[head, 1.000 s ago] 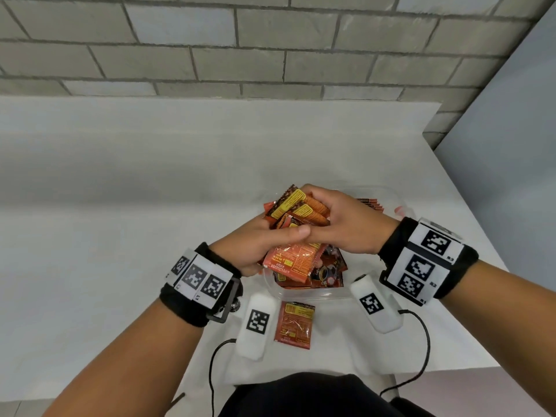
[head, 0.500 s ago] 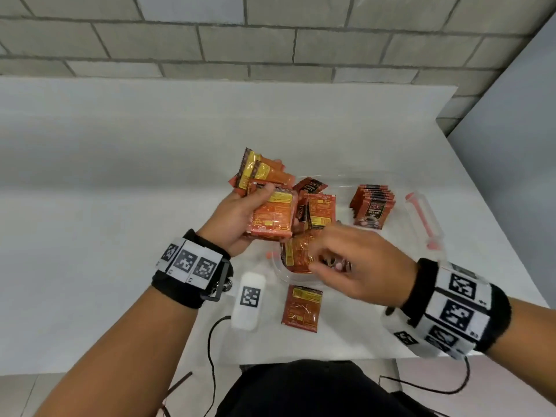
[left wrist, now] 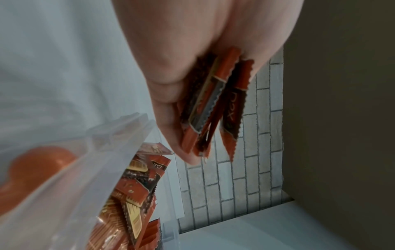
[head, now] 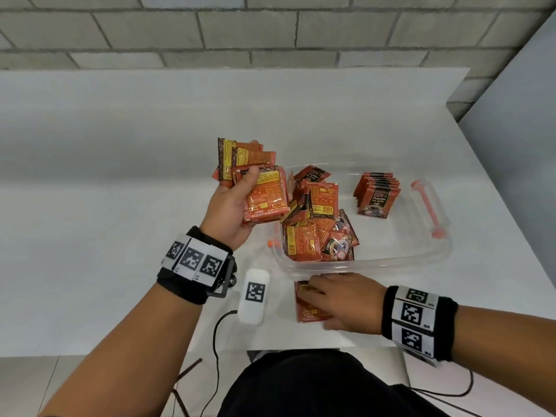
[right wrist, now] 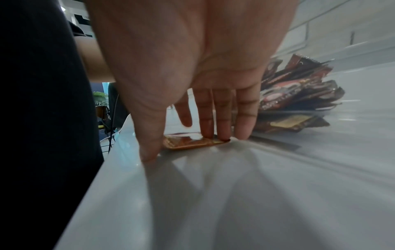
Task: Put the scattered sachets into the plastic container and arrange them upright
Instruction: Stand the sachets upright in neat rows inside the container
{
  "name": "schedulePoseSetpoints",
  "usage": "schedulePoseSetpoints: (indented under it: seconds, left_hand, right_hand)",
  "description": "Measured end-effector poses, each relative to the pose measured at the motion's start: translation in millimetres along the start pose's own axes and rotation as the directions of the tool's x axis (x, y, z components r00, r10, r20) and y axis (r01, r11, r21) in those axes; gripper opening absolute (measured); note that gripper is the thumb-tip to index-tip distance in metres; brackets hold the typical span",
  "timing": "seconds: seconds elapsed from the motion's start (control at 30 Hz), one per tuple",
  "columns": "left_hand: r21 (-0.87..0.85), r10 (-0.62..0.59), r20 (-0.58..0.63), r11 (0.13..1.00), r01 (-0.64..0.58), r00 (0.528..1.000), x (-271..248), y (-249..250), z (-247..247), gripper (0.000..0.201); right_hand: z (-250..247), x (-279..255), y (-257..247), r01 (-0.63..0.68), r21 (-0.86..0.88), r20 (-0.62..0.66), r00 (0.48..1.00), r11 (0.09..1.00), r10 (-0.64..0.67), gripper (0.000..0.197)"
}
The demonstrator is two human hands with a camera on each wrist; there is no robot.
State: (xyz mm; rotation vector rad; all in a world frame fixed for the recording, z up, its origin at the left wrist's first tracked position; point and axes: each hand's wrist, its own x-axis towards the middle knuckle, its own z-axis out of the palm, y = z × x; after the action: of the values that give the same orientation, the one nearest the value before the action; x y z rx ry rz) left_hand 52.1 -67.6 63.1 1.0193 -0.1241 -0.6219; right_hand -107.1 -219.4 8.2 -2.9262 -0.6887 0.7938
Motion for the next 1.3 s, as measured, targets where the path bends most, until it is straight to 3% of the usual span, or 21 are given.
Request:
schedulePoseSetpoints:
  seconds: [0.1, 0.2, 0.3, 0.43, 0.53, 0.6, 0.63, 0.7, 0.73, 0.77, 0.83, 0.97, 1.1, 1.17, 1.23, 1.27, 1.3]
  left_hand:
    - [0.004, -0.014, -0.007, 1.000, 0.014, 1.000, -1.3, -0.9, 1.0, 0.023]
    - [0.006, -0.019, -0.010, 1.000, 0.019, 1.000, -2.2, -0.9, 2.4, 0.025]
    - [0.012, -0.017, 0.001, 1.000, 0.017, 1.000, -2.7, -0.4, 5.2, 0.020]
    - [0.003, -0.053, 0.033, 0.999, 0.052, 0.998, -4.3, -1.7, 13.2, 0.034]
    - [-0.002, -0.083, 0.036, 0.997, 0.083, 0.996, -4.8, -4.5, 25.2, 0.040]
    - [-0.008, -0.111, 0.052, 0.994, 0.112, 0.992, -4.8, -8.5, 34.3, 0.043]
    - [-0.008, -0.128, 0.059, 0.992, 0.129, 0.990, -4.7, -9.6, 39.0, 0.044]
    - [-0.012, -0.145, 0.062, 0.989, 0.146, 0.987, -2.7, -12.8, 45.6, 0.046]
    - [-0.018, -0.145, 0.066, 0.989, 0.147, 0.987, -1.4, -14.2, 49.1, 0.048]
    - [-0.034, -0.138, 0.075, 0.989, 0.141, 0.988, -0.2, -14.9, 52.9, 0.050]
    - [-0.071, -0.119, 0.095, 0.989, 0.126, 0.988, 3.0, -15.9, 59.6, 0.054]
    - [-0.096, -0.118, 0.117, 0.987, 0.129, 0.986, 9.8, -15.5, 67.9, 0.054]
    - [-0.101, -0.136, 0.091, 0.984, 0.145, 0.987, 16.5, -17.1, 68.3, 0.054]
    - [-0.104, -0.165, 0.073, 0.980, 0.172, 0.984, 19.2, -15.4, 67.7, 0.058]
    - [-0.106, -0.186, 0.054, 0.976, 0.191, 0.981, 22.7, -13.3, 67.5, 0.060]
    - [-0.112, -0.186, 0.046, 0.975, 0.191, 0.981, 24.1, -12.8, 68.0, 0.060]
    - [-0.116, -0.180, 0.047, 0.976, 0.184, 0.983, 25.7, -12.8, 68.9, 0.060]
  right_hand:
    - [0.1, -4.2, -1.8, 0.022, -0.039, -0.015, 1.000, 0.999, -0.022, 0.039]
    - [-13.7, -14.2, -4.7, 0.006, 0.069, -0.018, 1.000, 0.998, -0.005, 0.032]
    - [-41.3, -31.5, -2.6, 0.042, 0.263, -0.181, 0.983, 0.964, 0.007, 0.025]
    - [-92.4, -58.9, 3.0, 0.160, 0.597, -0.417, 0.899, 0.786, 0.134, 0.019]
    - [-116.4, -64.2, 22.2, 0.183, 0.720, -0.525, 0.774, 0.670, 0.353, 0.016]
    - [-122.3, -61.0, 35.3, 0.205, 0.774, -0.569, 0.642, 0.599, 0.515, 0.020]
    - [-123.5, -58.9, 39.2, 0.220, 0.762, -0.613, 0.547, 0.609, 0.570, 0.018]
    - [-123.6, -55.4, 40.8, 0.194, 0.646, -0.751, 0.338, 0.738, 0.568, 0.017]
    - [-122.4, -53.4, 39.9, 0.163, 0.567, -0.812, 0.276, 0.807, 0.515, 0.016]
    - [-120.5, -50.5, 39.0, 0.137, 0.495, -0.854, 0.258, 0.858, 0.452, 0.012]
    - [-113.5, -43.1, 38.8, 0.082, 0.387, -0.888, 0.300, 0.918, 0.348, 0.017]
    - [-96.5, -31.1, 45.7, -0.043, 0.190, -0.877, 0.442, 0.981, 0.189, 0.027]
    - [-98.2, -34.9, 54.2, -0.016, 0.221, -0.849, 0.490, 0.975, 0.200, 0.028]
    - [-111.0, -42.9, 55.0, 0.063, 0.373, -0.840, 0.446, 0.926, 0.308, 0.021]
    - [-125.8, -51.4, 57.8, 0.192, 0.552, -0.804, 0.380, 0.811, 0.457, 0.009]
    - [-131.5, -54.0, 60.4, 0.260, 0.649, -0.747, 0.394, 0.715, 0.535, 0.013]
    - [-135.5, -54.3, 62.9, 0.308, 0.741, -0.666, 0.452, 0.596, 0.594, 0.015]
